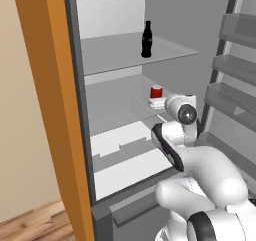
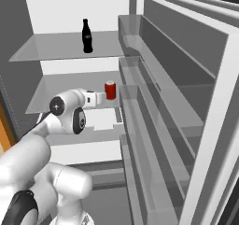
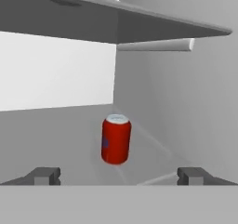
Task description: Open the fridge, grab two sodas, and place both sodas inside the bowl with ice on the dining counter.
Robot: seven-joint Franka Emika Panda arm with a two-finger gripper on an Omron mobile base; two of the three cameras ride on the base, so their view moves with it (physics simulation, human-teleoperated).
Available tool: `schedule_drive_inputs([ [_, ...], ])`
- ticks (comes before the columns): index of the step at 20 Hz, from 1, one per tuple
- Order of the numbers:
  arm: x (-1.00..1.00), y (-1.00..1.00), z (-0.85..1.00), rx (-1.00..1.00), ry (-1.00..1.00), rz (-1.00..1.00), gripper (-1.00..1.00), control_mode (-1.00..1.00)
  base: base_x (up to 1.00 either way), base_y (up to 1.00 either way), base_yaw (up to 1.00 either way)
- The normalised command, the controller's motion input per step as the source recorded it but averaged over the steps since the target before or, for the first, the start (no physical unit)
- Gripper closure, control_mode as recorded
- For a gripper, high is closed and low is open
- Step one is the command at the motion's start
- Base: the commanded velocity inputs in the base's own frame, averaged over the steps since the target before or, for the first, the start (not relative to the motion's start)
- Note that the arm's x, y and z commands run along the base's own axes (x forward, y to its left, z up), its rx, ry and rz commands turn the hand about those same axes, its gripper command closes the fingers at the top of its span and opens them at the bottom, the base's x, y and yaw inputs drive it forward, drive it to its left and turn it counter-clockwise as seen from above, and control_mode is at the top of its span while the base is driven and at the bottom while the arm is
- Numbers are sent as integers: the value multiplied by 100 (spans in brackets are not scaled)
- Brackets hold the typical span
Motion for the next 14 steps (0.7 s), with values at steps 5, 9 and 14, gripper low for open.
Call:
schedule_drive_inputs([
  [5,19,-17,-11,26,1,0,-100,-100,0,0,0],
  [9,27,0,0,3,3,0,-100,-100,0,0,0],
  [14,29,0,0,0,0,0,-100,-100,0,0,0],
])
